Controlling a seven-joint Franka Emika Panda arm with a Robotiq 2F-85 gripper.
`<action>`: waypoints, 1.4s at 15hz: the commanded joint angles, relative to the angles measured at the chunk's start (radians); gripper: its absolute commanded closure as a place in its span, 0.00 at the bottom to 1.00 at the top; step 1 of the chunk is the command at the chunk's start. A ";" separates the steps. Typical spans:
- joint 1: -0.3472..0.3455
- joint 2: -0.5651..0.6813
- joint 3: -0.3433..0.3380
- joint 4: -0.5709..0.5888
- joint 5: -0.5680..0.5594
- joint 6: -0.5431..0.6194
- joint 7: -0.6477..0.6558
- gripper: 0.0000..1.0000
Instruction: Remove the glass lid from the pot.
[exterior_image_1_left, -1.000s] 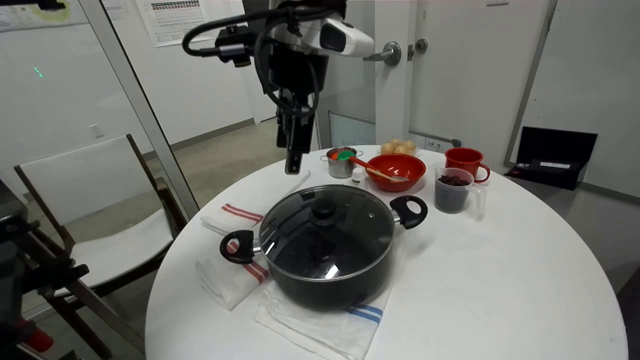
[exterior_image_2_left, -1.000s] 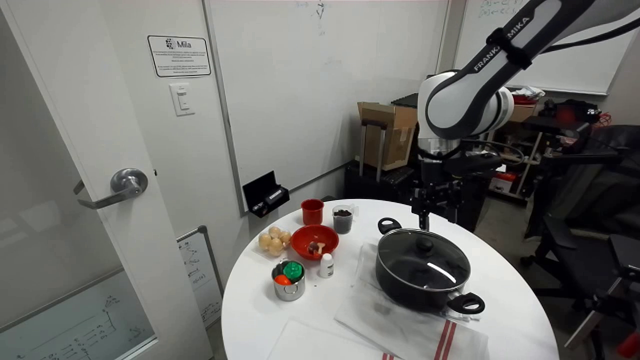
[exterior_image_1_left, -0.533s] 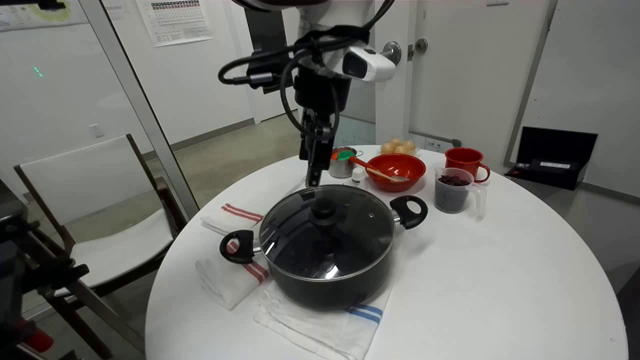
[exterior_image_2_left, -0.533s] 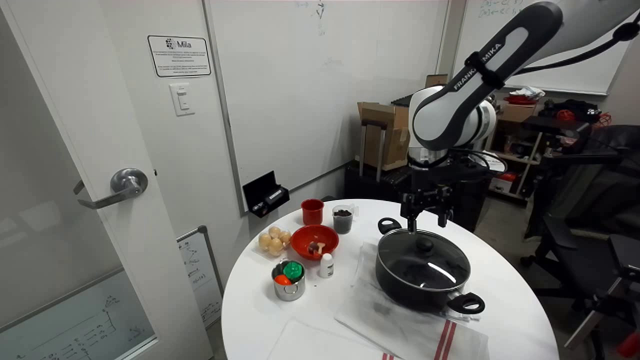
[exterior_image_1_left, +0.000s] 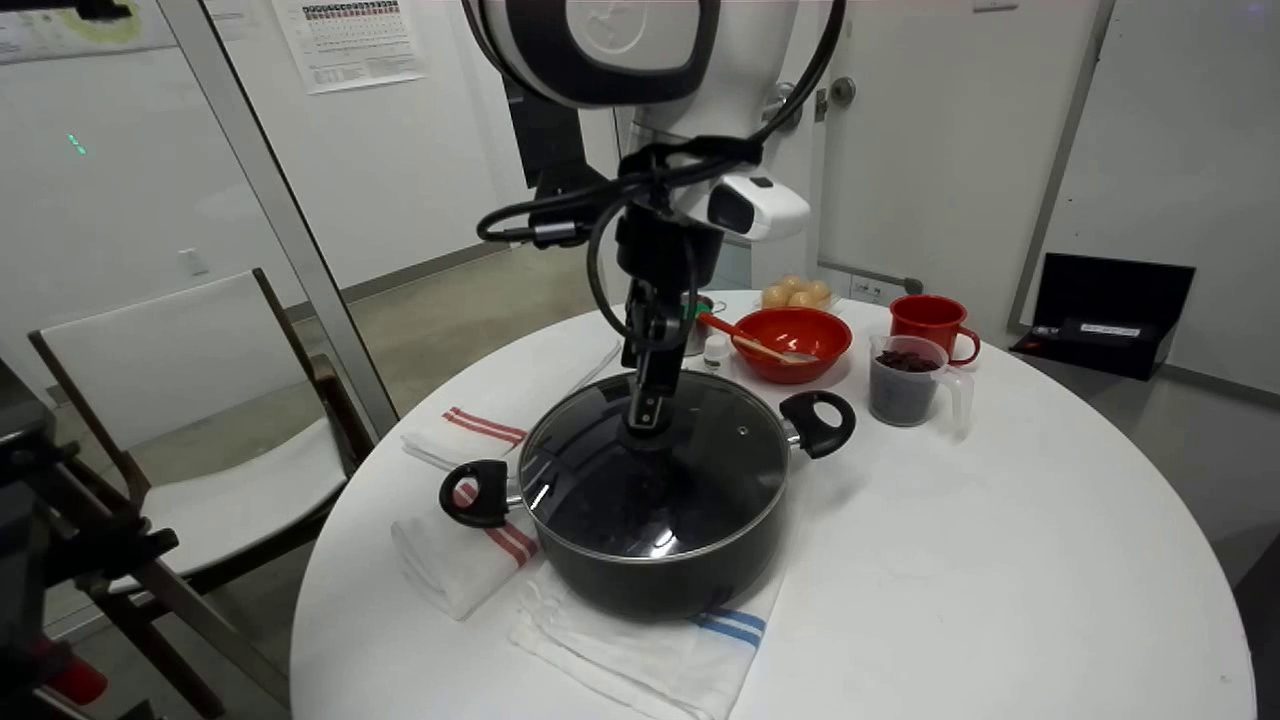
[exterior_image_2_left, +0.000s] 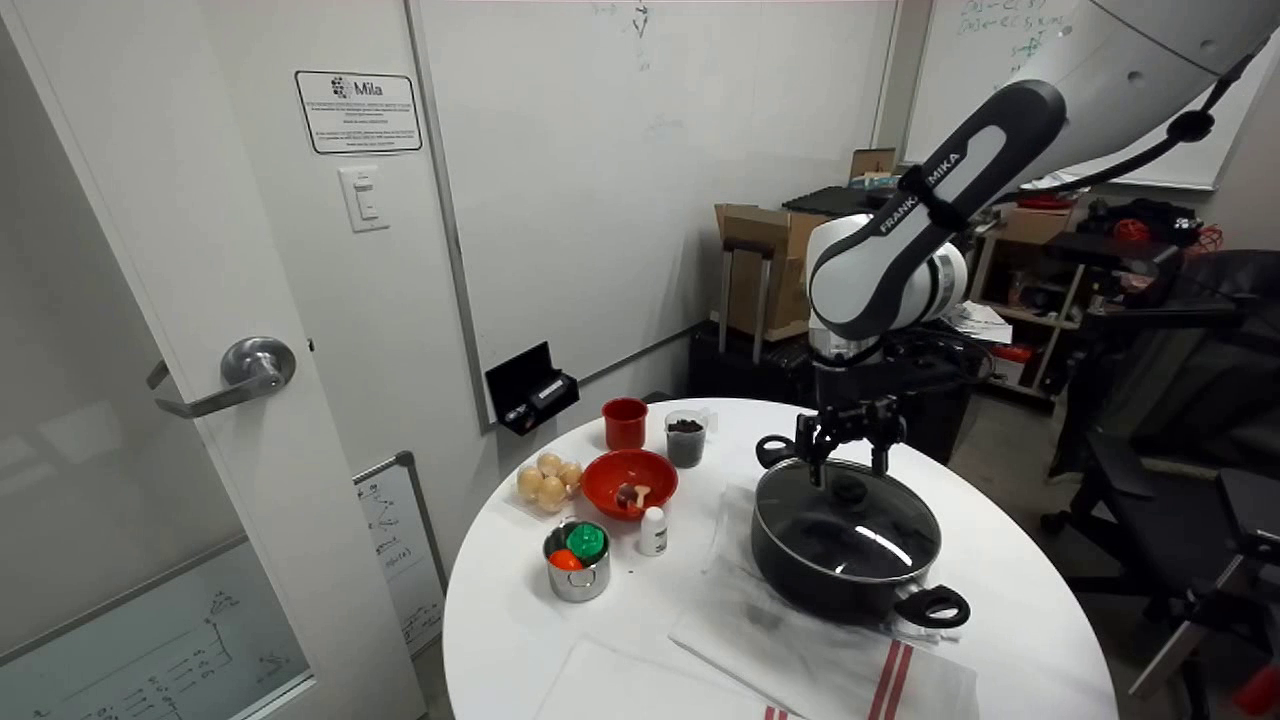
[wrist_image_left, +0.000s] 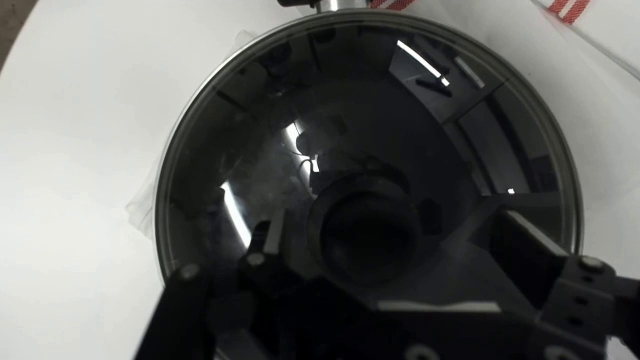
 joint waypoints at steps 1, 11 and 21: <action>-0.010 0.055 -0.003 0.053 0.028 -0.018 0.014 0.00; -0.018 0.079 -0.001 0.083 0.041 -0.024 0.016 0.63; -0.027 -0.008 0.018 -0.007 0.056 0.014 -0.029 0.74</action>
